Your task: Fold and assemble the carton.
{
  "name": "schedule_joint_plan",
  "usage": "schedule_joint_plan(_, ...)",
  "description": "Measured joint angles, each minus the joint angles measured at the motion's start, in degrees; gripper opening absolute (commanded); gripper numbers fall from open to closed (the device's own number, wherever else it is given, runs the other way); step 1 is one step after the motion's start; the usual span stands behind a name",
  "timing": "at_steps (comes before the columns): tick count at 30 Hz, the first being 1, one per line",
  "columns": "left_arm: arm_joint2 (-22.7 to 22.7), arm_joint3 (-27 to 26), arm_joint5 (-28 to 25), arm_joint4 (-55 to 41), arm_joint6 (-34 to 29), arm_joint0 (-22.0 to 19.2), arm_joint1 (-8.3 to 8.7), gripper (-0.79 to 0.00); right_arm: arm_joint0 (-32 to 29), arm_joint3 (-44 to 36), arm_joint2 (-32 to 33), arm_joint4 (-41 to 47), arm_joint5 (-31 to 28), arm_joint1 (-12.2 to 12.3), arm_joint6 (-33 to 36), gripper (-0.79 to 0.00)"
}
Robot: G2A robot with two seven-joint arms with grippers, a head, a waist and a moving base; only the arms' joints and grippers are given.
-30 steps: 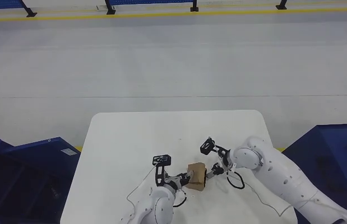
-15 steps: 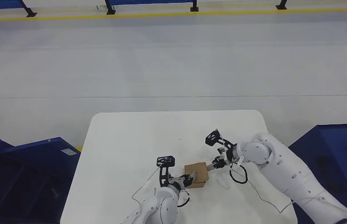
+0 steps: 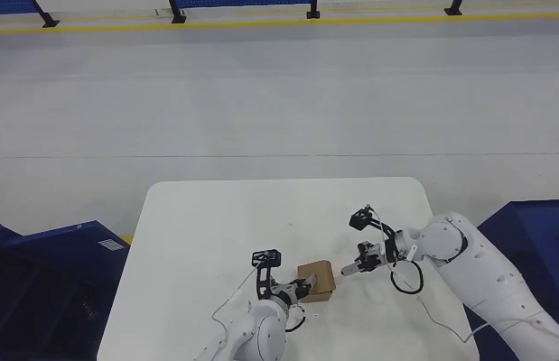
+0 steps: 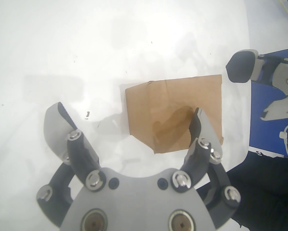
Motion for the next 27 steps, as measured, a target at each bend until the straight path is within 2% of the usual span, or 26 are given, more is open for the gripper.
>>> schedule_joint_plan(7, -0.3, 0.2, -0.1, 0.1, 0.0, 0.0, -0.13, 0.000, 0.9, 0.0, -3.0, -4.1, 2.5, -1.1, -2.3, 0.000)
schedule_joint_plan(27, -0.8, 0.9, -0.6, 0.0, -0.4, 0.0, -0.54, 0.000, 3.6, 2.7, -6.6, -5.5, 2.7, -3.2, -3.5, 0.000)
